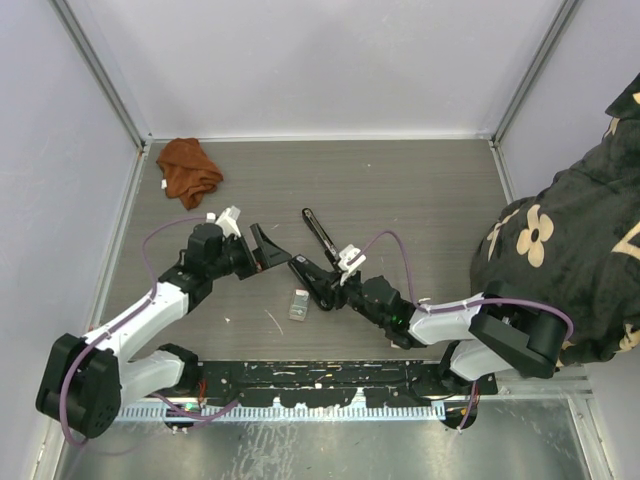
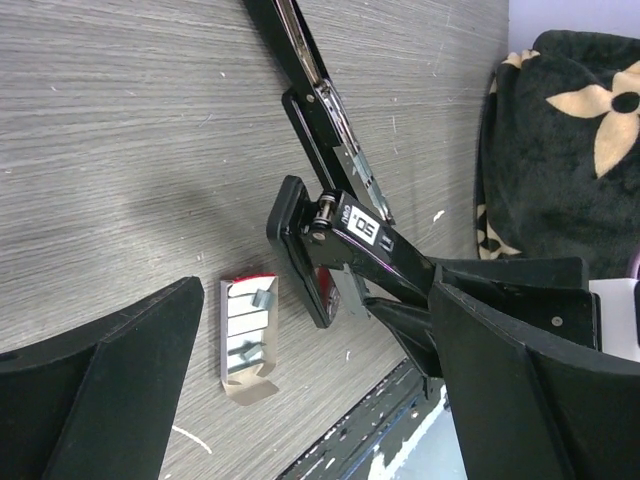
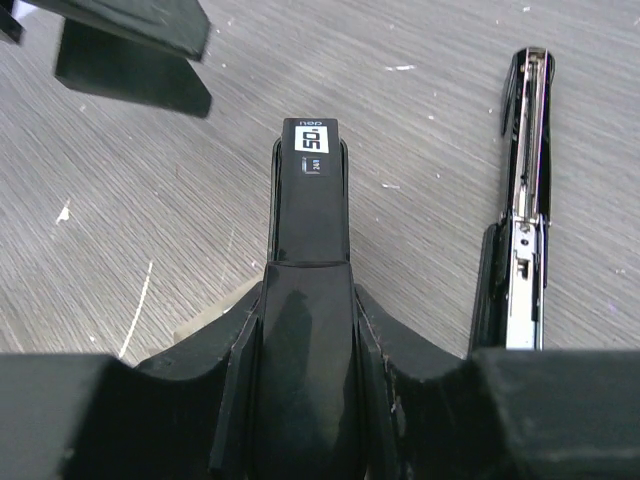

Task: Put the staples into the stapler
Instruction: Close the stapler at the center of the board.

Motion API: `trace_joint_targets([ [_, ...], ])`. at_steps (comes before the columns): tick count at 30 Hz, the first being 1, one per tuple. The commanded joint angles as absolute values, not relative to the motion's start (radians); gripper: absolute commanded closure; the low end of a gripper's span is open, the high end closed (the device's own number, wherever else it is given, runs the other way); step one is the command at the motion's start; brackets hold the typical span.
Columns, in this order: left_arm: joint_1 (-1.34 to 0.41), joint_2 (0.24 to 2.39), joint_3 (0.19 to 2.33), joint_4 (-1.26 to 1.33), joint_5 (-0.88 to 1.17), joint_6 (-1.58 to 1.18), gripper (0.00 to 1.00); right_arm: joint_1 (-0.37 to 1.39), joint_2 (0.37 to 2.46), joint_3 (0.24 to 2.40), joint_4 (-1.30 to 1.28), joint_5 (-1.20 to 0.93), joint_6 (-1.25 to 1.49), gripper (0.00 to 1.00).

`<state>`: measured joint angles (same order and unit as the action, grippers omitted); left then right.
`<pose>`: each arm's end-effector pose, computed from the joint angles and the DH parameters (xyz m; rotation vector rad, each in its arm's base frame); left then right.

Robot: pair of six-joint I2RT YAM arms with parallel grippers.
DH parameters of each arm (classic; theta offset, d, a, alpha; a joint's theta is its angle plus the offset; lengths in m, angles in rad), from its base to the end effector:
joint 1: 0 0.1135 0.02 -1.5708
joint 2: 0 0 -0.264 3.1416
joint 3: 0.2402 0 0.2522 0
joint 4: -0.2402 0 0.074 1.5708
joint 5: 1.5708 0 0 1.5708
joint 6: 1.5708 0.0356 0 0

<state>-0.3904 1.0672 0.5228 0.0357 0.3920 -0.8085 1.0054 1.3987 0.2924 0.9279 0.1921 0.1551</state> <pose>0.2044 -0.0988 0.2171 -0.2082 2.2334 -1.1035 0.1372 0.2036 0.1621 -0.6068 1.6897 0.6758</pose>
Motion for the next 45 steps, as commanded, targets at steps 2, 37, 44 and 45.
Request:
trace_joint_targets([
  [2, -0.385, 1.118, 0.536, 0.179, 0.458, -0.862, 0.02, 1.003, 1.341, 0.294, 1.126, 0.168, 0.144, 0.99],
  [37, -0.497, 1.335, 0.508, 0.557, 0.596, -1.155, 0.26, 1.005, 1.387, 0.29, 1.223, 0.115, 0.181, 0.99],
  [44, -0.502, 1.336, 0.514, 0.554, 0.597, -1.167, 0.48, 1.014, 1.389, 0.296, 1.216, 0.073, 0.167, 0.99],
  [45, -0.502, 1.336, 0.515, 0.554, 0.598, -1.17, 0.5, 1.016, 1.39, 0.3, 1.209, 0.069, 0.165, 0.99],
])
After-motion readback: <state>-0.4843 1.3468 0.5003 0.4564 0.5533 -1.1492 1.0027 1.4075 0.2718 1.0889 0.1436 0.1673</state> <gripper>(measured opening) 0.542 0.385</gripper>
